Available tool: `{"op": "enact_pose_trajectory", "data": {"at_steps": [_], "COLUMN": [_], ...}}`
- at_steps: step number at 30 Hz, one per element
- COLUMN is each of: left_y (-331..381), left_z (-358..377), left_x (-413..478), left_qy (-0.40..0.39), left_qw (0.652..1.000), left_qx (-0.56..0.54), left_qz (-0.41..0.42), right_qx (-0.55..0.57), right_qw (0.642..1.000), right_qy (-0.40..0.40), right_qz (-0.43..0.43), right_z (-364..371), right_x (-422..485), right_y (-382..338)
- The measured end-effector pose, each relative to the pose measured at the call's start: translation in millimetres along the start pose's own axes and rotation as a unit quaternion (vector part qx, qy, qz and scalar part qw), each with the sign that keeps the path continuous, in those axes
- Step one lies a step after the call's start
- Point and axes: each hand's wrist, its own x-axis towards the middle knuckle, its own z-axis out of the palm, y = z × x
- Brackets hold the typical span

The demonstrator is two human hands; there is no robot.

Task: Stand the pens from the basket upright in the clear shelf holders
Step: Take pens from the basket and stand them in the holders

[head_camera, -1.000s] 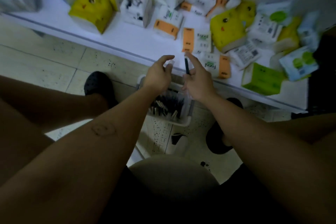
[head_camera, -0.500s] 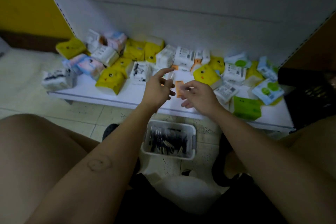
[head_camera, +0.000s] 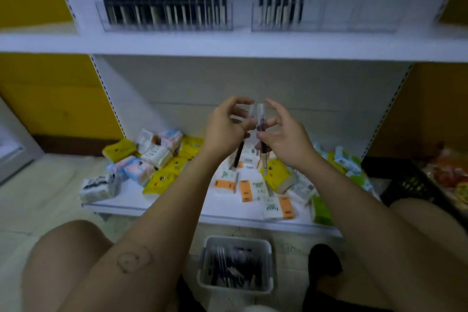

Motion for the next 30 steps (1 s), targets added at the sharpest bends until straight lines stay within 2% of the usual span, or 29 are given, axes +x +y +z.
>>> {"op": "enact_pose_trajectory", "data": {"at_steps": [5,12,21,30], "left_y": [67.3,151.5,245.9,284.4], "left_z": [0.6,5.3,3.2,7.7], "left_x": [14.3,36.5,82.0,137.0], "left_qy": [-0.009,0.007,-0.01,0.029], "left_qw": [0.996,0.985,0.973,0.963], "left_qx": [-0.018,-0.092,-0.047,-0.032], "left_qz": [0.091,0.143,0.225,0.267], "right_qx": [-0.001,-0.032,-0.035,-0.015], "right_qw": [0.995,0.975,0.961,0.962], "right_qy": [0.041,0.147,0.173,0.175], "right_qz": [-0.086,-0.163,-0.213,-0.207], "right_z": [-36.8,-84.4,-138.4,-169.0], "right_x": [2.9,17.3,50.0,97.4], "right_y": [-64.2,-135.9,-194.9,-245.7]}}
